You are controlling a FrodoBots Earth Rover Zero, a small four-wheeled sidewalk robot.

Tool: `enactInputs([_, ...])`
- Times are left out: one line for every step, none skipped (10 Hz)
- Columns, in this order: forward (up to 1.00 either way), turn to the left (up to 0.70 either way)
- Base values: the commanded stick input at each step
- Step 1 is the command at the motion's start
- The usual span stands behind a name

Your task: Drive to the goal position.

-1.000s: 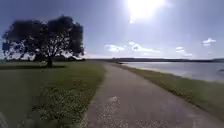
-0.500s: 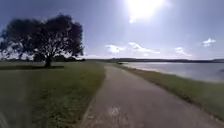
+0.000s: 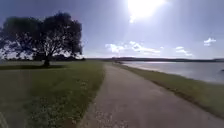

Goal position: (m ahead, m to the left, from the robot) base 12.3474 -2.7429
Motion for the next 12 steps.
enactInputs([0.70,0.05])
enactInputs([0.70,0.05])
enactInputs([0.70,0.05])
enactInputs([0.70,0.05])
enactInputs([0.70,0.05])
enactInputs([0.70,0.05])
enactInputs([0.70,0.05])
enactInputs([0.70,0.05])
enactInputs([0.70,0.05])
enactInputs([0.70,0.05])
enactInputs([0.70,0.05])
enactInputs([0.70,0.05])
